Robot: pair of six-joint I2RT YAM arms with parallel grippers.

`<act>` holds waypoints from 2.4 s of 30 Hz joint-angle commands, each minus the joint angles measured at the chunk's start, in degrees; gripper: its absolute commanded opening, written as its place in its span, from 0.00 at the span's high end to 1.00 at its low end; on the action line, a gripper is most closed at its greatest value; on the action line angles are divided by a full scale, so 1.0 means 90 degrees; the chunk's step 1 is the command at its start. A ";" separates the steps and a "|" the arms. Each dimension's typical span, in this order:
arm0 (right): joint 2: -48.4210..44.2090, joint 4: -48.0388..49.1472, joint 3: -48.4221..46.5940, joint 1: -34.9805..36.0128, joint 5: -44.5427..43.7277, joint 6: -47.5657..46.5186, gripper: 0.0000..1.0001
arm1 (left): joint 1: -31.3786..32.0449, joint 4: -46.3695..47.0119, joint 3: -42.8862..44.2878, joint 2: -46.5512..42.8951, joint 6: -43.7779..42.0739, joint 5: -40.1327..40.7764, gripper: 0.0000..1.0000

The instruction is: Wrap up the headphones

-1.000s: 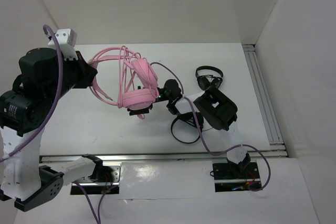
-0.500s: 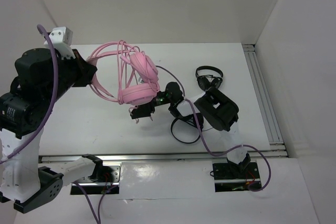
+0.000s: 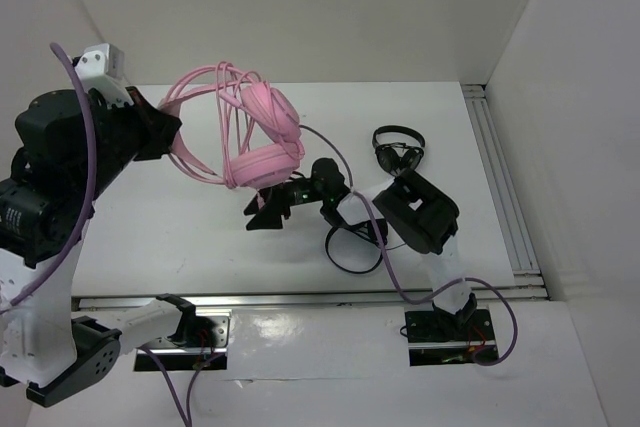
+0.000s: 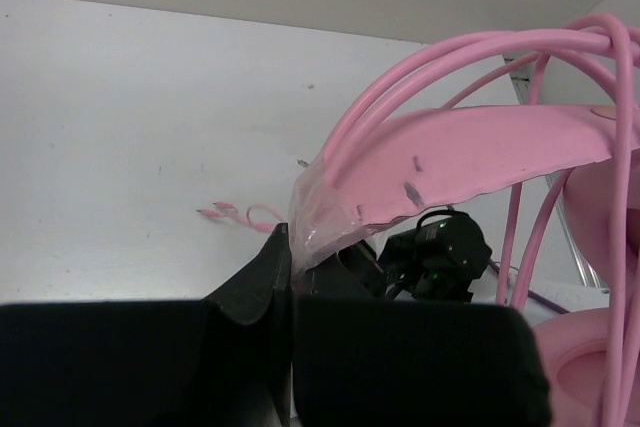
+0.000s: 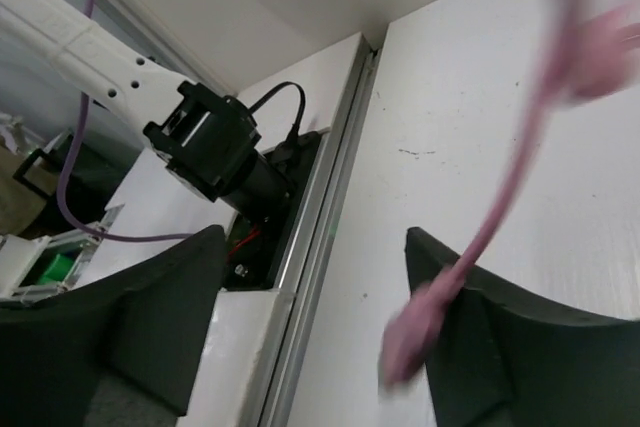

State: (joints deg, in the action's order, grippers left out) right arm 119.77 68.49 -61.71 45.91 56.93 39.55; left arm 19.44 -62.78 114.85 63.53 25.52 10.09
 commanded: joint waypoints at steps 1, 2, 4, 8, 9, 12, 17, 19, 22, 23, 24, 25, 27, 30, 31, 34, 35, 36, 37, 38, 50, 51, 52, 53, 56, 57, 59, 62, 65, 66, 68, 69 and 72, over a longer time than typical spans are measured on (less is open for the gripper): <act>-0.0319 -0.0197 -0.0164 0.0114 -0.0319 -0.0477 0.18 | 0.0027 0.0970 0.0384 -0.0086 0.0544 -0.0212 1.00; -0.0387 -0.0459 -0.0222 0.0114 -0.0619 -0.0575 0.08 | 0.0027 0.0970 0.0384 -0.0086 0.0544 -0.0213 1.00; -0.0562 -0.0957 -0.0223 0.0114 -0.1127 -0.1179 0.02 | 0.0027 0.0970 0.0315 -0.0086 0.0544 -0.0213 1.00; -0.1118 -0.2351 -0.0281 0.0114 -0.2803 -0.2262 0.01 | 0.0027 0.0970 0.0383 -0.0086 0.0485 -0.0213 1.00; -0.1245 -0.2617 -0.0282 0.0114 -0.3274 -0.2430 0.01 | 0.0027 0.0912 0.0384 -0.0086 0.0485 -0.0155 1.00; -0.1753 -0.3223 -0.0097 0.0318 -0.4873 -0.2947 0.01 | 0.0027 0.0912 0.0442 -0.0086 0.0485 -0.0154 1.00; -0.2670 -0.3527 0.0489 0.0319 -0.5690 -0.3358 0.01 | 0.0027 0.0912 0.0501 -0.0027 0.0485 -0.0096 1.00; -0.2993 -0.3586 0.0869 0.0387 -0.5574 -0.3573 0.04 | 0.0027 0.0912 0.0501 -0.0027 0.0427 0.0060 1.00; -0.3521 -0.3187 0.1416 0.0387 -0.4989 -0.3574 0.29 | 0.0027 0.0912 0.0442 -0.0027 0.0426 0.0119 1.00; -0.3590 -0.3118 0.1476 0.0387 -0.4842 -0.3574 0.38 | 0.0027 0.0912 0.0442 -0.0027 0.0426 0.0119 1.00; -0.3590 -0.3224 0.1476 0.0387 -0.4773 -0.3632 0.47 | 0.0027 0.0912 0.0375 -0.0027 0.0426 0.0061 1.00; -0.3513 -0.3428 0.1312 0.0387 -0.4772 -0.3729 0.49 | 0.0027 0.0912 0.0374 -0.0027 0.0494 -0.0026 1.00; -0.3269 -0.3722 0.1164 0.0446 -0.5016 -0.3847 0.35 | 0.0027 0.0912 0.0374 -0.0027 0.0553 -0.0114 1.00; -0.3045 -0.3723 0.1164 0.0446 -0.4715 -0.3984 0.11 | 0.0027 0.0854 0.0559 0.0040 0.0553 -0.0183 1.00; -0.3044 -0.3646 0.1164 0.0446 -0.4511 -0.3984 0.08 | 0.0027 0.0853 0.0656 0.0041 0.0553 -0.0241 1.00; -0.2762 -0.3645 0.0911 0.0299 -0.4080 -0.3984 0.03 | 0.0027 0.0785 0.0716 0.0041 0.0553 -0.0300 1.00; -0.2693 -0.3645 0.0910 0.0299 -0.4079 -0.3926 0.03 | 0.0027 0.0785 0.0716 0.0041 0.0553 -0.0378 1.00; -0.2624 -0.3548 0.0842 0.0299 -0.4021 -0.3848 0.03 | 0.0027 0.0785 0.0716 0.0041 0.0621 -0.0456 1.00; -0.2469 -0.3460 0.0841 0.0299 -0.4020 -0.3790 0.05 | 0.0027 0.0785 0.0716 0.0041 0.0622 -0.0611 1.00; -0.2380 -0.3314 0.0783 0.0299 -0.3943 -0.3712 0.09 | 0.0027 0.0785 0.0638 -0.0036 0.0680 -0.0681 1.00; -0.2751 -0.2903 0.0246 0.0767 -0.2967 -0.2716 0.19 | 0.0027 0.1223 -0.0689 -0.0525 0.0680 -0.0056 1.00; -0.2751 -0.2845 0.0110 0.0768 -0.2724 -0.2599 0.19 | 0.0027 0.1301 -0.0971 -0.0612 0.0680 0.0031 1.00; -0.2654 -0.2786 0.0012 0.0855 -0.2606 -0.2337 0.19 | 0.0027 0.1370 -0.1080 -0.0613 0.0748 0.0119 1.00; -0.2566 -0.2786 -0.0076 0.0953 -0.2508 -0.2199 0.19 | 0.0027 0.1429 -0.1158 -0.0671 0.0807 0.0119 1.00; -0.2146 -0.2873 -0.0350 0.1216 -0.2525 -0.2031 0.19 | 0.0027 0.1488 -0.1228 -0.0604 0.0876 0.0178 1.00; -0.2000 -0.2932 -0.0437 0.1285 -0.2642 -0.2109 0.19 | 0.0027 0.1546 -0.1150 -0.0604 0.0943 0.0178 1.00; -0.1999 -0.3176 -0.0438 0.1363 -0.3237 -0.2352 0.19 | 0.0027 0.1546 -0.1053 -0.0545 0.0944 0.0120 1.00; -0.2329 -0.3263 0.0059 0.1364 -0.4476 -0.2655 0.16 | 0.0027 0.1430 -0.0760 -0.0419 0.0886 0.0333 1.00; -0.2506 -0.4199 -0.0115 0.1364 -0.5405 -0.3064 0.20 | 0.0027 0.1331 -0.0505 -0.0418 0.0827 0.0588 1.00; -0.2506 -0.4434 -0.0203 0.1364 -0.5514 -0.3153 0.22 | 0.0027 0.1331 -0.0341 -0.0418 0.0827 0.0675 1.00; -0.2564 -0.4582 -0.0146 0.1364 -0.5836 -0.3212 0.32 | 0.0027 0.1331 -0.0213 -0.0418 0.0827 0.0676 1.00; -0.2671 -0.4447 -0.0029 0.1364 -0.5905 -0.3213 0.38 | 0.0027 0.1331 -0.0154 -0.0418 0.0827 0.0618 1.00; -0.2760 -0.3997 0.0236 0.1228 -0.5993 -0.3154 0.72 | 0.0027 0.1273 -0.0085 -0.0350 0.0944 0.0403 1.00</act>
State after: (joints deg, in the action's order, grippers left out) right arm 98.28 31.40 -60.84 57.76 7.53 12.19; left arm 19.55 -60.27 111.02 60.93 28.95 14.92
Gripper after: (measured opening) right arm 0.331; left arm 0.090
